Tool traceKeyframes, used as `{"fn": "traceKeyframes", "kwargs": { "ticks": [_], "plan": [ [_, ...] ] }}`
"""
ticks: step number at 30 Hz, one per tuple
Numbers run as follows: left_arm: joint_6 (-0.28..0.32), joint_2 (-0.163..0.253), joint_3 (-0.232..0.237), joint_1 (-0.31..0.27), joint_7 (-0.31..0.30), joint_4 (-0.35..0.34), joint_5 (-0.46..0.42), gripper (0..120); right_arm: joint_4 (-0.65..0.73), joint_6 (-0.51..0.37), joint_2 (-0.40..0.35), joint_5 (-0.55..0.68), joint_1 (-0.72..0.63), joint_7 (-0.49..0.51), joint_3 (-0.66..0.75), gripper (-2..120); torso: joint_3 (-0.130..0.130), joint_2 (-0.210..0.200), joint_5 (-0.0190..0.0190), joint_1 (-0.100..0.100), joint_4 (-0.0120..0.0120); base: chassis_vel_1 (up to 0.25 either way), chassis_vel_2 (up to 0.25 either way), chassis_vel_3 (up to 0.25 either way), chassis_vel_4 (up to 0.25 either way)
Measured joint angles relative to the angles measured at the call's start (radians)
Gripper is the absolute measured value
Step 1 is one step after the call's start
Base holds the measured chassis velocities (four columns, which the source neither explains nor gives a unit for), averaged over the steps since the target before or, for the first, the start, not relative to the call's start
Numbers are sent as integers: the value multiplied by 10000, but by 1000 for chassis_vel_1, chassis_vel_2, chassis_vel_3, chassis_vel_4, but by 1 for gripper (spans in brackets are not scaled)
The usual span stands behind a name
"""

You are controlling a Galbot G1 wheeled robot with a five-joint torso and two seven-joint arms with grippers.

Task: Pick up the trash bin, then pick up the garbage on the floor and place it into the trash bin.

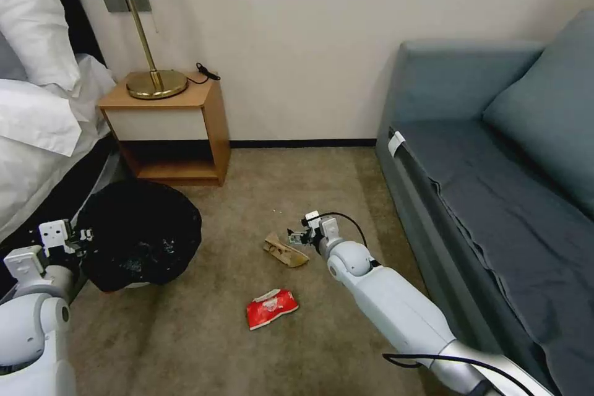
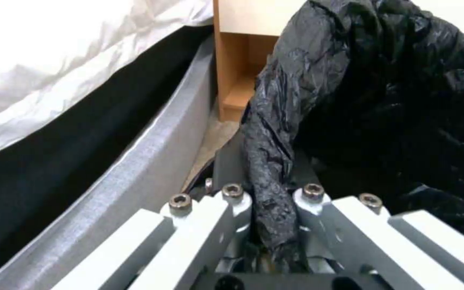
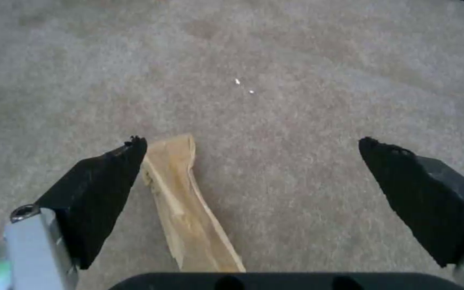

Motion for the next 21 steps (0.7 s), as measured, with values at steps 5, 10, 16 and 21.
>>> {"fn": "traceKeyframes", "kwargs": {
  "ticks": [5,10,16,21],
  "plan": [
    [-9,-15,-8,-10,0,10,2,3,-23,-3,-26,-41,39,-155,-122,100,0,0,0,0,0,-73,54,60,-61],
    [-9,-20,-11,-20,7,-10,15,3,153,-243,-341,-120,296,-969,-471,100,1,-1,0,1,-2,-46,29,33,-47],
    [-16,93,-68,-11,59,101,129,3,250,-593,-848,-158,940,-2333,-1332,100,0,-1,1,1,-1,0,0,0,0],
    [-19,198,-55,-18,55,189,-12,3,301,-665,-1262,-390,1548,-3641,-2348,100,0,-1,0,1,-1,0,0,0,0]
  ]
}}
